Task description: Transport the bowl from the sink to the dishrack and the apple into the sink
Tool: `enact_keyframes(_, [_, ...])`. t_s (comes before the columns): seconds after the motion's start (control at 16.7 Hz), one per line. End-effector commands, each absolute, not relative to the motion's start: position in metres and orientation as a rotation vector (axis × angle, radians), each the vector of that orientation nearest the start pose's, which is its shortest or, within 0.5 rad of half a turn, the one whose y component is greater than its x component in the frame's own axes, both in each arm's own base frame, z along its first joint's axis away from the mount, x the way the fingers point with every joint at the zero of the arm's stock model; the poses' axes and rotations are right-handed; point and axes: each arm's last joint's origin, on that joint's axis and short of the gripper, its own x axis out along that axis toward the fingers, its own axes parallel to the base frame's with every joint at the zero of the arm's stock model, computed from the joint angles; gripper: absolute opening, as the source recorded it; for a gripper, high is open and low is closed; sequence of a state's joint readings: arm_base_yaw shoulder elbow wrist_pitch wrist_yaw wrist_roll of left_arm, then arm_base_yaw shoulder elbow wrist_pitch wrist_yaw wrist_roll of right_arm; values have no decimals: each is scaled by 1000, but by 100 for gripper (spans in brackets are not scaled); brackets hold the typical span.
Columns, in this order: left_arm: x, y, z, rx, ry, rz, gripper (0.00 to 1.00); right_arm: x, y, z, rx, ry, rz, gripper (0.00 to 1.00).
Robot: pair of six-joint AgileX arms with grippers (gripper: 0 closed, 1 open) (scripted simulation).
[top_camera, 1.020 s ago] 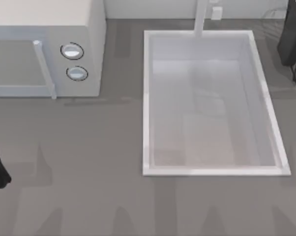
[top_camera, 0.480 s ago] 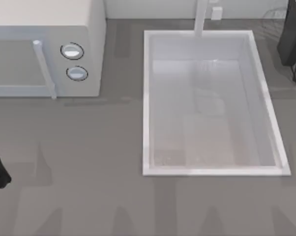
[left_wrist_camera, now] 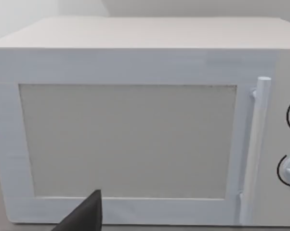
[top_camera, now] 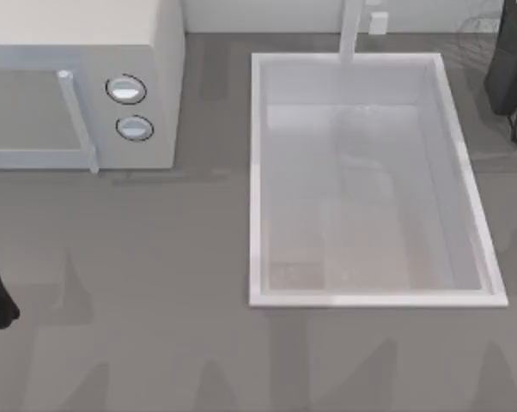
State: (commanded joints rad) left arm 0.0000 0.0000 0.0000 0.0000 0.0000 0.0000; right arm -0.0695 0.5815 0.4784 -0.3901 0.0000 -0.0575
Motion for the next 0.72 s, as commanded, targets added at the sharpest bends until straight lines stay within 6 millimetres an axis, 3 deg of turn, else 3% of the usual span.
enact_keyframes(0.24, [106,-1,160,0,0,0,100,202,-22,242,-47,909,-63,100])
enact_keyframes(0.48, [106,-1,160,0,0,0,100,266,-38,225,-32,1275,-47,100])
enact_keyframes(0.72, [106,-1,160,0,0,0,100,311,-53,207,-7,1493,-22,100])
